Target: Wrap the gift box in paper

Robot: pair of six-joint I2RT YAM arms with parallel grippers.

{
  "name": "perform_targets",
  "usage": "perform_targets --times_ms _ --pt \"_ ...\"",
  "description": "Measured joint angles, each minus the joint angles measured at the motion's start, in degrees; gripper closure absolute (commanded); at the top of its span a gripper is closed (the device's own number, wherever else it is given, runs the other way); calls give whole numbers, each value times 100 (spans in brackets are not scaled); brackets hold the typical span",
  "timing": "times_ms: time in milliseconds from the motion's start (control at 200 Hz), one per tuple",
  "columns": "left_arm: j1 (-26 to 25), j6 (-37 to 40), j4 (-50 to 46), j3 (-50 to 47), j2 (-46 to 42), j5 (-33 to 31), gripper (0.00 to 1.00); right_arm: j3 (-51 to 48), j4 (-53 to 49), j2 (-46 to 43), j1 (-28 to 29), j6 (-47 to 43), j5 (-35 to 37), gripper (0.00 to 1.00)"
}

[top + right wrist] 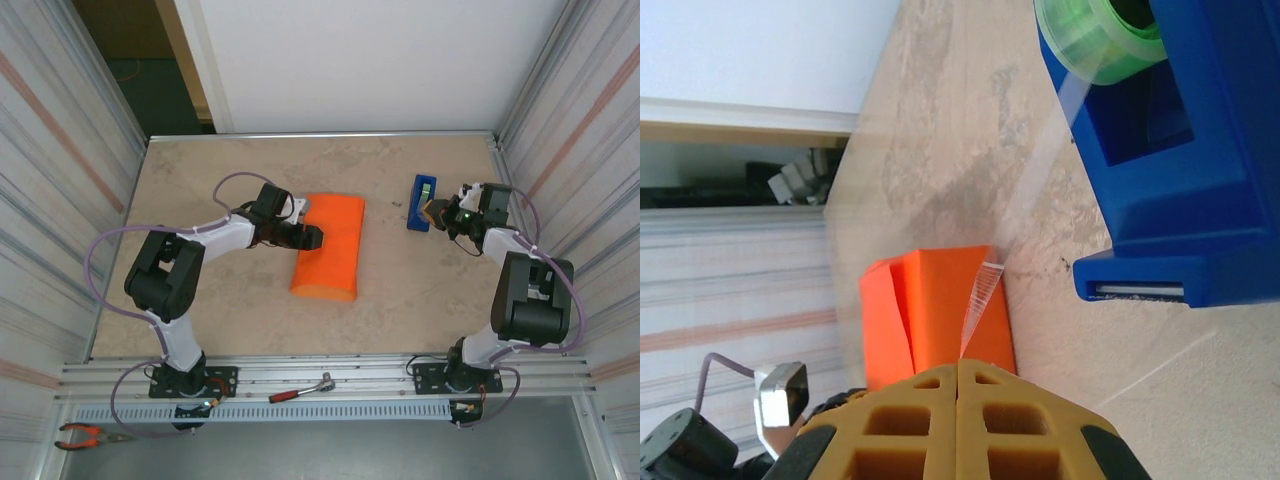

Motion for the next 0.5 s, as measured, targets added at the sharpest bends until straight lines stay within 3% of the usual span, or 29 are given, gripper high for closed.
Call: perform_targets --times_ms 501 --pt "-2 0 0 0 0 -7 32 2 -42 -160 35 133 -2 100"
